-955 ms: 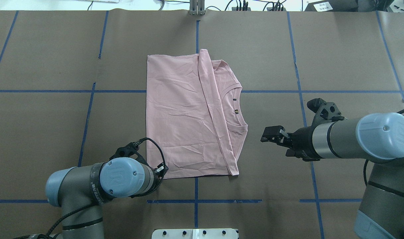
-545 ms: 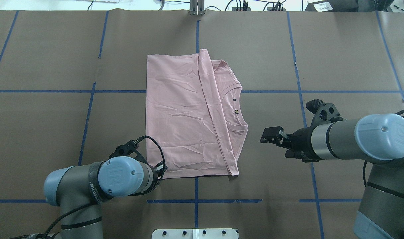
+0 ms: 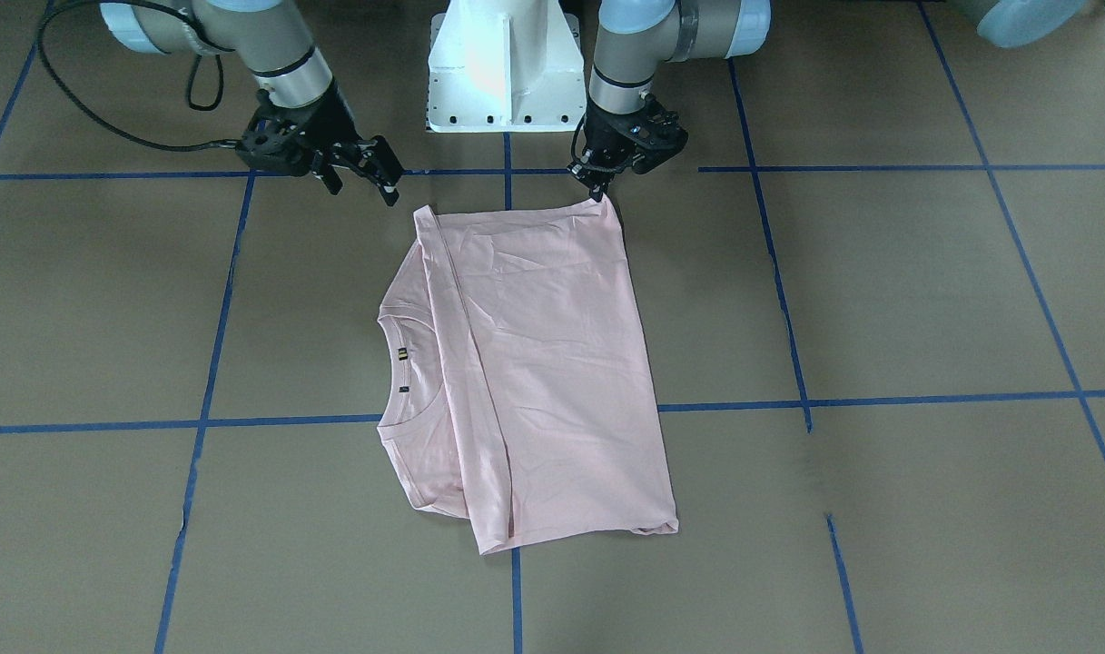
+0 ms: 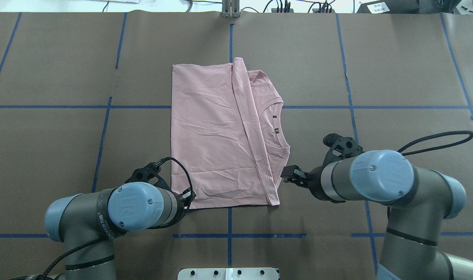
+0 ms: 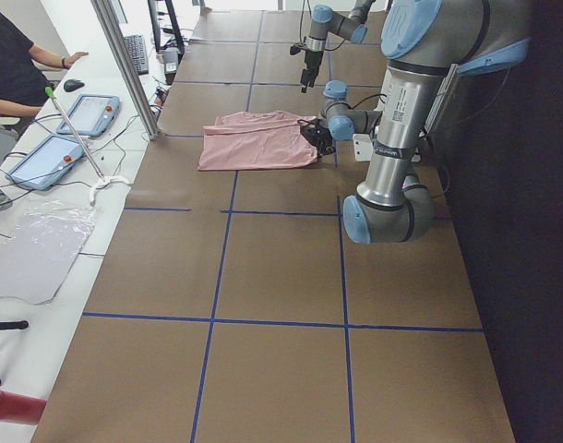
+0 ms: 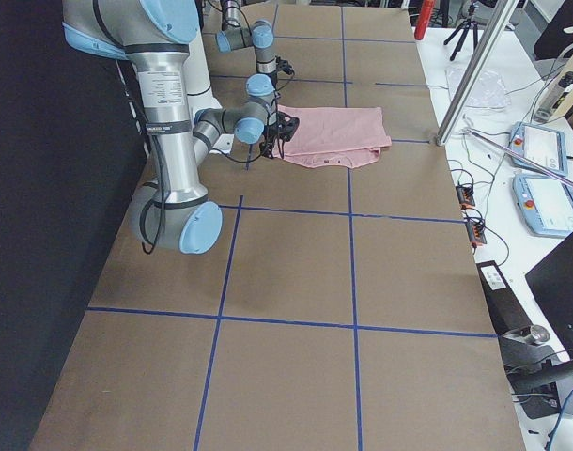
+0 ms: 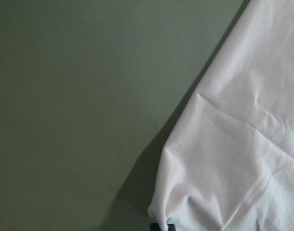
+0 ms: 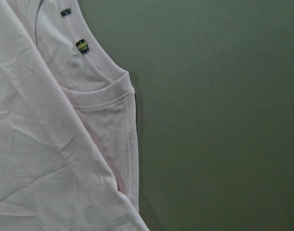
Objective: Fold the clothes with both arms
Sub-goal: 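Lower the right gripper to the shirt's near corner beside the left gripper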
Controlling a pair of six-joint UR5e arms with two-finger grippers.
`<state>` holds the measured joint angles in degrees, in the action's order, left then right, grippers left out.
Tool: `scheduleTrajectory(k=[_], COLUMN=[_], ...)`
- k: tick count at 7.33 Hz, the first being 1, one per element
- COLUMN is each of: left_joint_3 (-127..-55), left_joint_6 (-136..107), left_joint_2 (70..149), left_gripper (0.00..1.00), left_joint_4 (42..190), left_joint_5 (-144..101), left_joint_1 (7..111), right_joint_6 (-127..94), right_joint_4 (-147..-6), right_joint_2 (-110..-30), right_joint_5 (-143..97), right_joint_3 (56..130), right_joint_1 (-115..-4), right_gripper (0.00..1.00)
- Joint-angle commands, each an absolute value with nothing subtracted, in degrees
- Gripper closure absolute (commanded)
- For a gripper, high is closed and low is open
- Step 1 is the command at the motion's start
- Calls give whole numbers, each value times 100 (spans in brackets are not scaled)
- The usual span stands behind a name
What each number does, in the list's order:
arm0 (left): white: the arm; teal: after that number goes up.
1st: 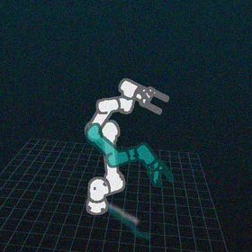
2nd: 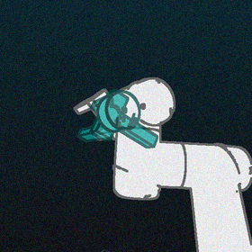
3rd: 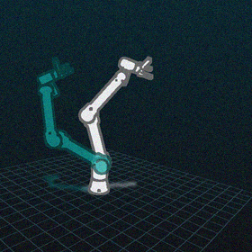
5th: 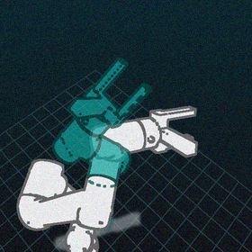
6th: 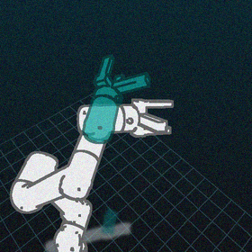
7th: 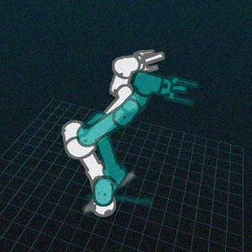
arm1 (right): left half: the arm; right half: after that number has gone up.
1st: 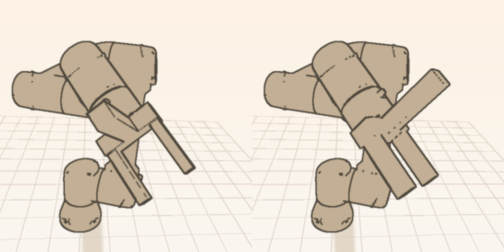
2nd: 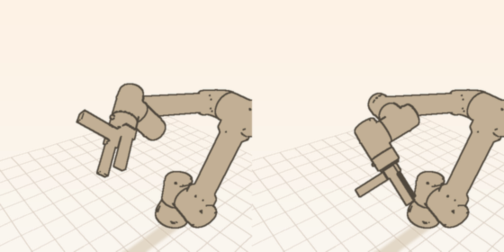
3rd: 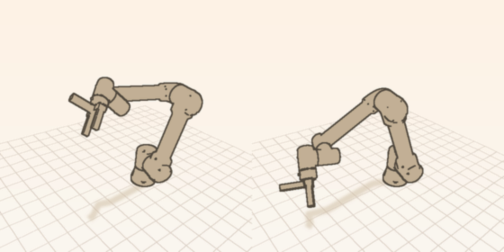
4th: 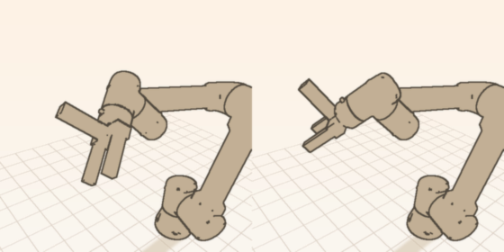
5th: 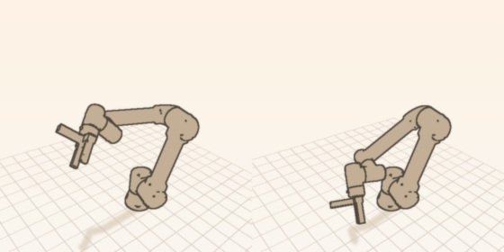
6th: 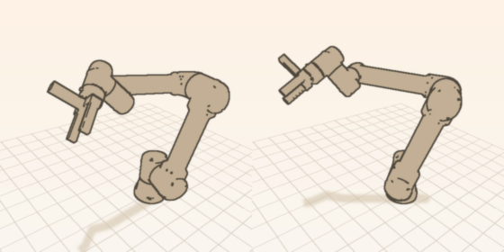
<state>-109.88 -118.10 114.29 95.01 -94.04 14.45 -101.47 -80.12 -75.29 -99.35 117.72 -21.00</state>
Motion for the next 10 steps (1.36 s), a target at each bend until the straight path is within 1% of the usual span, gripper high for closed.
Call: scheduleTrajectory(k=[1,5,6,10], left_joint_3=[-10995,-10995,-10986,-10986], left_joint_6=[-11804,-11760,-11760,-11760], left_joint_2=[11426,11435,11435,11426], left_gripper=[100,100,100,100], left_joint_4=[9501,9501,9501,9501], left_joint_5=[-9404,-9413,-9413,-9413], left_joint_1=[1450,1450,1459,1450], right_joint_6=[-10502,-10424,-10398,-10240], right_joint_4=[-8719,-8710,-8701,-8710], right_joint_2=[-6717,-6399,-6207,-6179], right_joint_5=[-9626,-9388,-9343,-9316], right_joint_3=[11288,10663,10400,10249], right_joint_1=[-1733,-1722,-1723,-1828], right_gripper=[0,0,0,0])
